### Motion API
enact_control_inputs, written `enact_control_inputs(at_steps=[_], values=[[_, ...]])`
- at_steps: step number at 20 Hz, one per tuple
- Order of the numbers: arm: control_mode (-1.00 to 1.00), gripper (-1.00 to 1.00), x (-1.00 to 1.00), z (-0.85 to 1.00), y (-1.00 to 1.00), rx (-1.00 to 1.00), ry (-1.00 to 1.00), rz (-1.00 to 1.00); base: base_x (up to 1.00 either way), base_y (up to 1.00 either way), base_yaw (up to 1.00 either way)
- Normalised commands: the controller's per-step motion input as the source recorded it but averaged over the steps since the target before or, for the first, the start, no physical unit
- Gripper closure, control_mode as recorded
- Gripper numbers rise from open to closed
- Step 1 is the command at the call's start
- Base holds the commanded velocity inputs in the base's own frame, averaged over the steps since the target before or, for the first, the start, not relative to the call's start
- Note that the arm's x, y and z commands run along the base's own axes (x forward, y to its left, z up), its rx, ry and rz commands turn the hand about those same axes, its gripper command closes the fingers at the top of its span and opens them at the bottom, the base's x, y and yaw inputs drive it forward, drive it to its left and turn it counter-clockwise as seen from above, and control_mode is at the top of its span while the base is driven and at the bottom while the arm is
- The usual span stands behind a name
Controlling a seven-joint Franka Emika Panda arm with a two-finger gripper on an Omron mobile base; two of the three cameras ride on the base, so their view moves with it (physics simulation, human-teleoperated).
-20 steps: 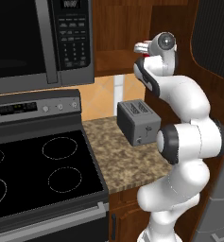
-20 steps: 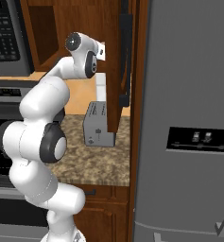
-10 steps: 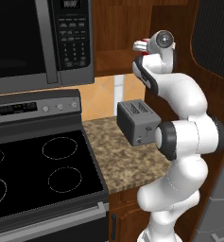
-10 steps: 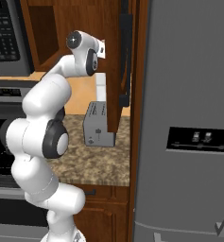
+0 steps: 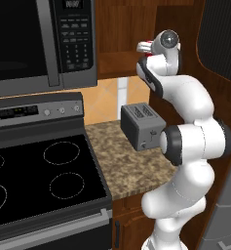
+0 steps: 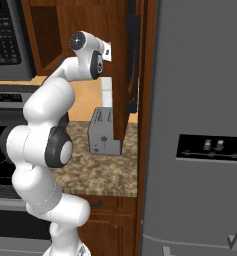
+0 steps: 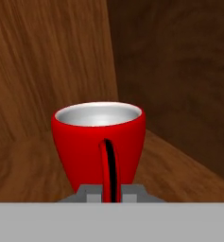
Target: Gather all objects into one cabinet and sort the glasses and bowls to opposite sides.
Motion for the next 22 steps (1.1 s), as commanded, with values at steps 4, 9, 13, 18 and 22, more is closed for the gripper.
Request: enact_control_inputs(at_steps=[4, 9, 13, 18, 22], values=[[-1.00, 1.00, -0.14, 0.00, 0.00, 0.00, 0.01, 0.00, 0.00, 0.00, 0.00], [-1.00, 1.00, -0.26, 0.05, 0.00, 0.00, 0.00, 0.00, 0.00, 0.00, 0.00], [-1.00, 1.00, -0.24, 0.16, 0.00, 0.00, 0.01, 0.00, 0.00, 0.00, 0.00], [-1.00, 1.00, -0.42, 0.07, 0.04, 0.00, 0.00, 0.00, 0.00, 0.00, 0.00], [-1.00, 1.00, -0.79, 0.00, 0.00, 0.00, -0.01, 0.00, 0.00, 0.00, 0.00]])
